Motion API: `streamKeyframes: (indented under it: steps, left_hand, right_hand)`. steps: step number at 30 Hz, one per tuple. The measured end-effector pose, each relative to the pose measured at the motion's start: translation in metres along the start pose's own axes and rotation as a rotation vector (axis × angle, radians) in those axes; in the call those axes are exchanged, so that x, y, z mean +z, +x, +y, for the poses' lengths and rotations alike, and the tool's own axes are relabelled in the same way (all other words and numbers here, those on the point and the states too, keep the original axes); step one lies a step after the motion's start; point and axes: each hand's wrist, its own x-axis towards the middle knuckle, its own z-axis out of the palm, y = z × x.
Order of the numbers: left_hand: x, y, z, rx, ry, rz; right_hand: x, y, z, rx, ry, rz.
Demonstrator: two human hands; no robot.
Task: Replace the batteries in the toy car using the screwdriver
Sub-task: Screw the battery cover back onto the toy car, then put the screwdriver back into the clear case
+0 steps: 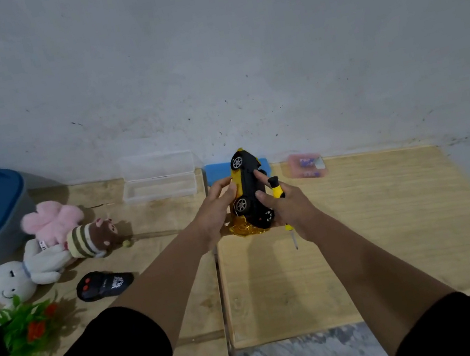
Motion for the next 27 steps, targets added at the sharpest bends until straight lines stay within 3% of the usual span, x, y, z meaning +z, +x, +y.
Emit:
streamKeyframes:
  steps: [4, 8, 12, 17, 22, 27]
  left_hand:
    - [0.015, -0.004, 0.0, 0.019, 0.018, -0.024]
    - [0.018, 0.0, -0.013, 0.11, 0.254, 0.147]
    - [0.038, -0.003, -0.026, 0.144, 0.525, 0.287]
    - [0.064, -0.01, -0.049, 0.093, 0.624, 0.345]
    - [0.086, -0.021, -0.087, 0.125, 0.722, 0.629]
    - [0.091, -0.021, -0.137, 0.094, 0.79, 0.855]
  right_hand:
    - [-0.009, -0.004, -0.001, -0.012, -0.112, 0.051]
    - [-0.025, -0.006, -0.001, -0.127, -0.217, 0.114]
    - [-0.035, -0.008, 0.006, -0.16, -0.302, 0.04]
    - [-0.057, -0.005, 0.029, -0.121, -0.36, -0.012]
    - [-0.066, 0.005, 0.065, -0.139, -0.667, -0.045]
    - [-0.063, 0.009, 0.099, -0.124, -0.742, -0.092]
